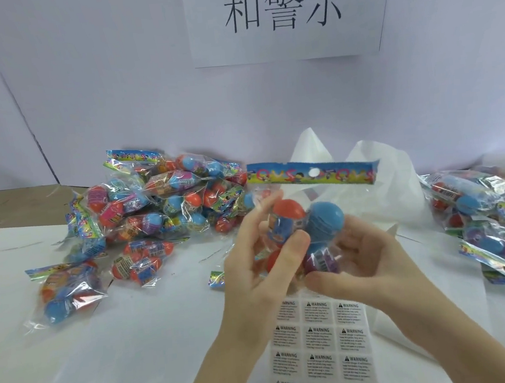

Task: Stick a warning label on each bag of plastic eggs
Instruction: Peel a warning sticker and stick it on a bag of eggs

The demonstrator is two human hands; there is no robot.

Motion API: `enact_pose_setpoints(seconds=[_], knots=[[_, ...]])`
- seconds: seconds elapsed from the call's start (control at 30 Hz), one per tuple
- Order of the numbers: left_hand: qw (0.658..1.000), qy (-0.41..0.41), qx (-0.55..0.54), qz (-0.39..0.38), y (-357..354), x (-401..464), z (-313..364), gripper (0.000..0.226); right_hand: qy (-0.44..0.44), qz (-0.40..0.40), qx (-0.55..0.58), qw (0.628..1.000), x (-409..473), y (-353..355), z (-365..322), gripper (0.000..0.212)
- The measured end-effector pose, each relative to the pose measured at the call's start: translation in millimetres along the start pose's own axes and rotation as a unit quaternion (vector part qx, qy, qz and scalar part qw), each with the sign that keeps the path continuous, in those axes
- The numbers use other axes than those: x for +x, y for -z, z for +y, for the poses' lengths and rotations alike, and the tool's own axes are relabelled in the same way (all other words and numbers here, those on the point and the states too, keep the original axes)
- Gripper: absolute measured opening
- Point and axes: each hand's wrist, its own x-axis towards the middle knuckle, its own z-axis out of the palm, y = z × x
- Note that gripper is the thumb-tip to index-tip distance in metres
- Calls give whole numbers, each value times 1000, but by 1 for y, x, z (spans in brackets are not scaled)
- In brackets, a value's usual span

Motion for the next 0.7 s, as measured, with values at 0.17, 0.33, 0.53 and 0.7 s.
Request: enact_pose_setpoints(seconds=[0.17, 0.33, 0.53, 0.7], knots=[[996, 69, 21, -56, -2, -3, -4, 76, -3, 14, 59, 998, -2, -4, -6, 34], [987, 118, 46, -97, -1, 0, -2, 47, -20, 78, 79, 994, 1, 1, -4, 25], [989, 135, -6, -57, -2, 3, 0, 20, 0, 65, 86, 994, 1, 4, 0, 17], [985, 162, -46, -39, 0, 6, 2, 29, 2, 63, 90, 994, 4, 11, 1, 28]])
